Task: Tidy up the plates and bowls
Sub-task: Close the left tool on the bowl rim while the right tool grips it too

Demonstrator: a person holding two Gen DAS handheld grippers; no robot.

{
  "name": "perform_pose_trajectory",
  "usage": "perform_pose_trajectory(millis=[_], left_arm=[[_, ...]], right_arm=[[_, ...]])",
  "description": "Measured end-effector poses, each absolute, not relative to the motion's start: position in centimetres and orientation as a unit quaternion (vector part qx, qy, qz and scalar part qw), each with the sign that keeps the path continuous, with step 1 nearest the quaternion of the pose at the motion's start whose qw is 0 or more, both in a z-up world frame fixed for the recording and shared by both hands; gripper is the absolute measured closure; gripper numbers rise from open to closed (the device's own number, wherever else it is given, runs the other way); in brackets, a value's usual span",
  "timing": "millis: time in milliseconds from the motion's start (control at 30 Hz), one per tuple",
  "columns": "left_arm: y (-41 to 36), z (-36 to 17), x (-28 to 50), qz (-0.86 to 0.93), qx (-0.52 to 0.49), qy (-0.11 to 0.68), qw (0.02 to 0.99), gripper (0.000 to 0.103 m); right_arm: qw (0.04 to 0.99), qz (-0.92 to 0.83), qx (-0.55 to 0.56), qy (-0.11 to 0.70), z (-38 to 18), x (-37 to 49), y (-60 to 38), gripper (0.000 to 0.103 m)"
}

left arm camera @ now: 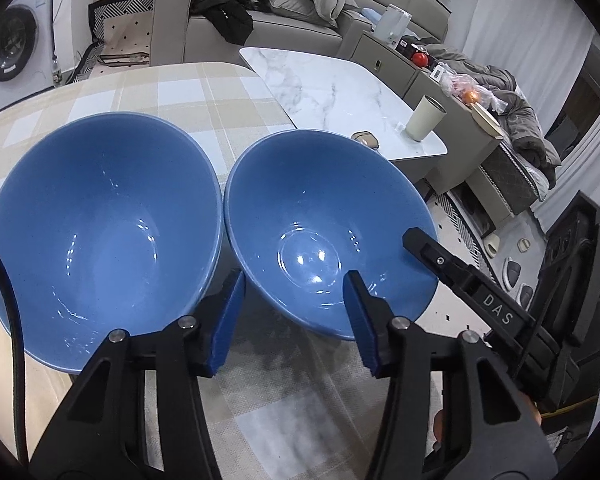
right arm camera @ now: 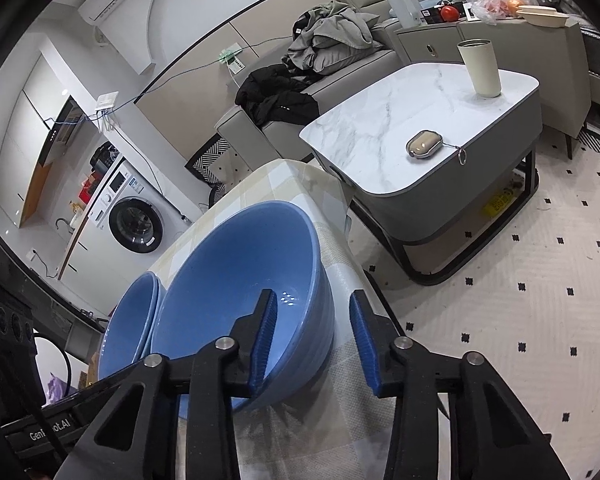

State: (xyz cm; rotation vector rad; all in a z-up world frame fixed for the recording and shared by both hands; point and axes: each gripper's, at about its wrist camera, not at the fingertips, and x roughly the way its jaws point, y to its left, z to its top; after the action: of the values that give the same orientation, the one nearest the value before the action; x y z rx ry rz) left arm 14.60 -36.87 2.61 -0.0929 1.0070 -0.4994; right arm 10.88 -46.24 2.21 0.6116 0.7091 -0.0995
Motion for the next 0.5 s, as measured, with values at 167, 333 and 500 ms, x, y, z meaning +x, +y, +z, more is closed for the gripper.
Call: perform_pose_trajectory(millis=[167,333,500], left_arm=[[-37.4,2.2,14.7,-0.213,-0.012,0.473,0.855,0.068],[-37.9,1.9,14.5,-0.199,0.016,0.461,0.864,0.074],[-38.2,1.8,14.3,-0.198,0.031,0.449,0.87,0.074]], right_arm=[[0.895,-0.043,0.287,0.339,2.3,11.0,-45.8,0.075],[0.899,-0.049,0.273,0.339,2.3,11.2,-45.3,0.078],[0.902,-0.053,0.265,0.338,2.4,11.2,-45.2,0.079]])
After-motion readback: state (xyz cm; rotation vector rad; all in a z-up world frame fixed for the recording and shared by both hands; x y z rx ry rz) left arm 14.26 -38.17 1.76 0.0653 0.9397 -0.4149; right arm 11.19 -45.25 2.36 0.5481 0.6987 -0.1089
